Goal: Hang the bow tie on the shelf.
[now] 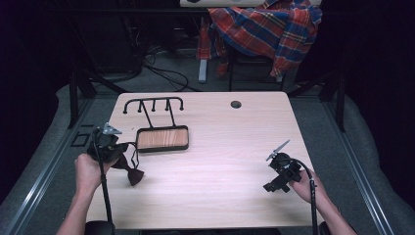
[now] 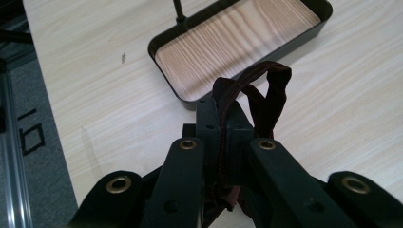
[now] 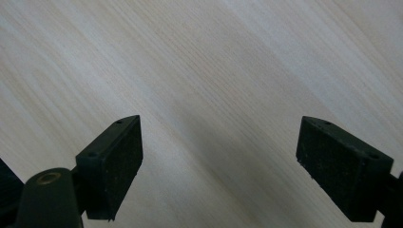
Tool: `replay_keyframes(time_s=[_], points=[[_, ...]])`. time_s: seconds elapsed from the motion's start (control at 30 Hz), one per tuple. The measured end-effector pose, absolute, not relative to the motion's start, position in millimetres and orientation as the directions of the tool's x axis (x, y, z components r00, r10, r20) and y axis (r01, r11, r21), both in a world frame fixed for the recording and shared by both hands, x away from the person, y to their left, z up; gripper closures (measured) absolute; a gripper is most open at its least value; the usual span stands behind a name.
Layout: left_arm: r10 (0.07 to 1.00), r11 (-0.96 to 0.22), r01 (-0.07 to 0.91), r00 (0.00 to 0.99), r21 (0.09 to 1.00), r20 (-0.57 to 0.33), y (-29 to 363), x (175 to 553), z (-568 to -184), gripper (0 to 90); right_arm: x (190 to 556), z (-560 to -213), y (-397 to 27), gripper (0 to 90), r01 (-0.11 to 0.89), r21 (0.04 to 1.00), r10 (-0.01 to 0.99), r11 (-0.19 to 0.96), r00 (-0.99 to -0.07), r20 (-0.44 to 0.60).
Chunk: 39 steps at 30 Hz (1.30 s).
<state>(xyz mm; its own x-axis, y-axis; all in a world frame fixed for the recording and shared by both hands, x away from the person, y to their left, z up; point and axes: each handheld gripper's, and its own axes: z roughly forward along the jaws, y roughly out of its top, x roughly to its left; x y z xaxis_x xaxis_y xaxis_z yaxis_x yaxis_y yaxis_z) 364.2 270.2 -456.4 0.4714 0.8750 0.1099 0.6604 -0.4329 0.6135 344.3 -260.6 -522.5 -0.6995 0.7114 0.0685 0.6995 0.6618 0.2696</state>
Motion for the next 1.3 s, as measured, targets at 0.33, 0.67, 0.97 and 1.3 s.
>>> replay_keyframes(time_s=[0.33, 0.67, 0.97, 1.3], points=[[0.888, -0.402, 0.656, 0.451, 0.638, 0.096, 278, 376, -447, 87.7, 344, -523, -261, 16.2, 0.7, 0.269, 0.713, 0.662, -0.698, 0.064], [0.892, -0.399, 0.645, 0.438, 0.651, 0.113, 280, 382, -439, 87.6, 343, -521, -260, 16.4, 0.692, 0.268, 0.707, 0.67, -0.705, 0.055], [0.9, -0.382, 0.636, 0.419, 0.67, 0.116, 286, 387, -432, 87.7, 342, -520, -263, 16.1, 0.697, 0.285, 0.713, 0.658, -0.699, 0.063], [0.902, -0.381, 0.627, 0.414, 0.679, 0.123, 287, 396, -425, 87.6, 342, -521, -261, 16.0, 0.705, 0.279, 0.721, 0.652, -0.69, 0.061]])
